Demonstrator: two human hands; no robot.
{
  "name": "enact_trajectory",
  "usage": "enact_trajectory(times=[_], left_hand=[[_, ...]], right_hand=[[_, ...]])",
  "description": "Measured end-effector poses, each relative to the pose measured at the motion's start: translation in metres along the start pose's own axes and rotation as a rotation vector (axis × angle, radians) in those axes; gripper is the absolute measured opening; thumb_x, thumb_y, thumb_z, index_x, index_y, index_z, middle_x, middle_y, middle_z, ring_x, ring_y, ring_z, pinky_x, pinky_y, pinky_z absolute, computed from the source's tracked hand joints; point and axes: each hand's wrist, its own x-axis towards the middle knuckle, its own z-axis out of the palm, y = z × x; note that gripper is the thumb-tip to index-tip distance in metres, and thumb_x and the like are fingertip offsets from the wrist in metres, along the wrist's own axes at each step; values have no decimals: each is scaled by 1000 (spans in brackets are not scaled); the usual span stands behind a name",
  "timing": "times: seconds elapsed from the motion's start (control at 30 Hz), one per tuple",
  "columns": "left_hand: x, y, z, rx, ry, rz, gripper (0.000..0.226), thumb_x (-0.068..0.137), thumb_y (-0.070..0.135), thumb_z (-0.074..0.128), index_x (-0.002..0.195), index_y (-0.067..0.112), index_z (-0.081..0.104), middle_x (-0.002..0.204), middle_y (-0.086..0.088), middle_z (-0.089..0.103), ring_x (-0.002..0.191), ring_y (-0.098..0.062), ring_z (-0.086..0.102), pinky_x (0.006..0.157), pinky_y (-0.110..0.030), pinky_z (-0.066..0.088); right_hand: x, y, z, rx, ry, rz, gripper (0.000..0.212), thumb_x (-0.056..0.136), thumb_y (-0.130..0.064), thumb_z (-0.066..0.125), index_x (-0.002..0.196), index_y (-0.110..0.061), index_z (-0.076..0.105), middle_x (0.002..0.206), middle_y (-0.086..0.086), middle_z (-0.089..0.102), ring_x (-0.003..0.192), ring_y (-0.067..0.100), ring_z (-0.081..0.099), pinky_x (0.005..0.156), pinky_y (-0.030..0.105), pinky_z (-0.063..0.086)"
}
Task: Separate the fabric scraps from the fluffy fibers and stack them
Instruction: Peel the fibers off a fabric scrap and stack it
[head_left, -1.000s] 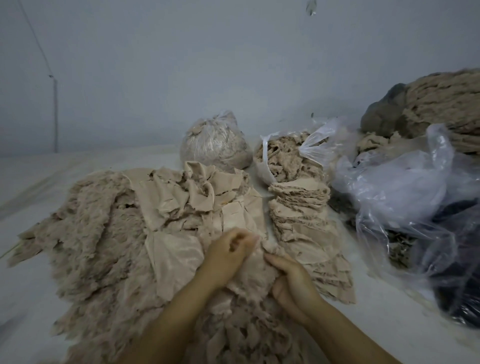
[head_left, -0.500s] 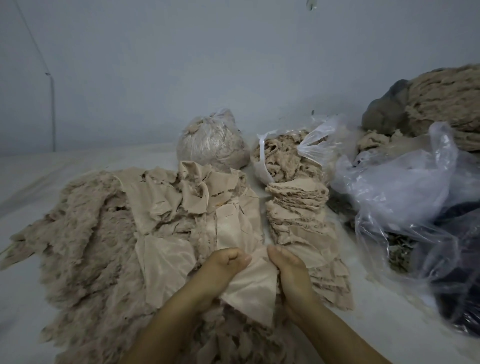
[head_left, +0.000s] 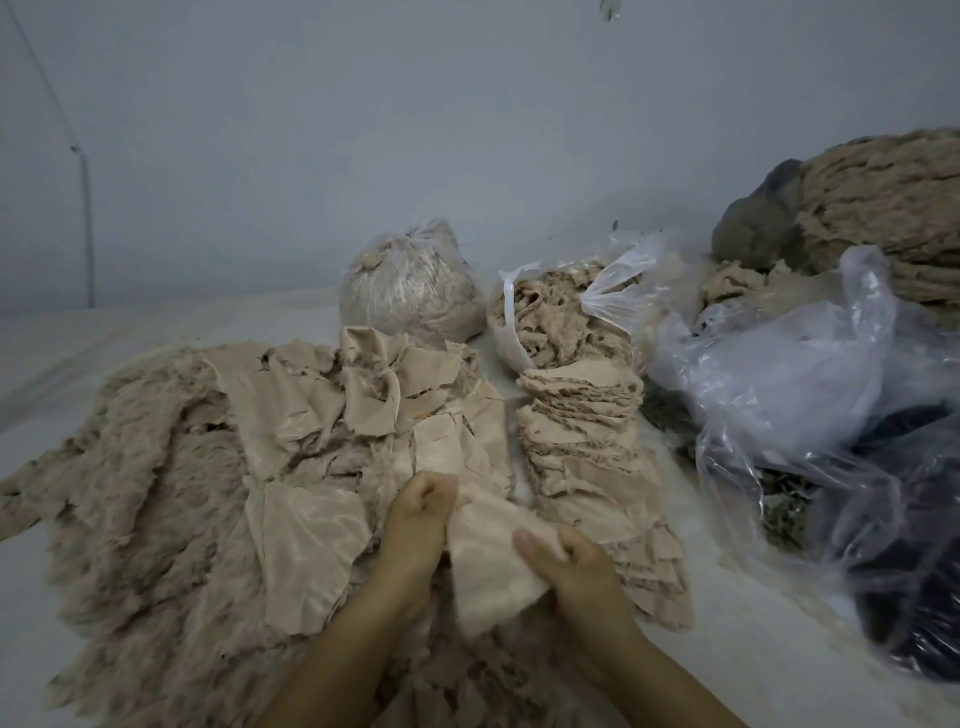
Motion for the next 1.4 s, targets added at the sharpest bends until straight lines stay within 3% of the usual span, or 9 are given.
enact_trajectory(times=[0.27,0.5,0.57,0.67,0.83,1.03,1.17,1.27,1.4], left_hand=[[3,-2,21,55,-142,8,22,96,10,51,75,3,56,52,-1,57,40,-10,47,39,-21,40],[16,-9,-7,593,268,359,22,85,10,60,106,17,59,115,-1,51,105,-17,50,94,-33,43],[22,-10,-11,641,293,351,45,82,13,65,125,13,51,128,-3,47,119,-20,43,101,-32,35],[28,-5,-15,494,257,202,62,83,16,69,137,16,39,112,-4,62,94,-18,58,88,-31,46],[23,1,-20,67,62,150,42,83,-5,64,120,12,56,82,-2,68,75,-10,64,70,-17,52],[11,6,-30,-253,-89,-7,28,86,-9,51,107,8,60,79,-11,68,70,-22,63,62,-33,49],[9,6,-36,-150,-20,27,13,90,2,54,102,7,58,55,-2,53,44,-9,46,40,-20,37],[10,7,-49,78,157,231,11,91,11,60,96,20,61,72,2,62,58,-7,57,50,-17,46],[10,15,-78,492,305,438,16,90,13,61,93,28,64,92,13,64,82,-1,58,74,-10,45]], right_hand=[[52,-55,-54,-223,274,-237,18,87,-15,68,80,1,64,61,4,65,54,15,57,47,22,44],[69,-63,-81,-867,495,-434,13,86,-14,65,98,-18,62,91,2,62,81,17,56,77,33,45],[61,-57,-66,-855,395,-551,14,86,-11,63,86,-25,62,86,-4,63,76,7,56,75,23,45],[50,-44,-34,-730,134,-452,21,87,-14,64,79,-33,65,80,-13,66,72,-5,58,65,4,41],[47,-27,3,-364,-136,-62,16,92,-31,61,92,-17,70,75,-2,66,61,5,61,57,20,49],[44,-12,39,-18,-123,468,44,82,-41,68,112,-10,63,92,8,69,86,22,65,68,32,53],[40,-3,49,250,63,413,8,91,-10,61,96,-5,62,75,11,62,66,21,58,58,30,50],[36,1,46,57,191,140,11,91,-2,56,81,-6,54,58,7,47,49,16,43,48,26,39],[16,7,57,-177,-169,-63,7,92,-7,59,86,-9,63,54,0,58,48,9,55,48,20,46]])
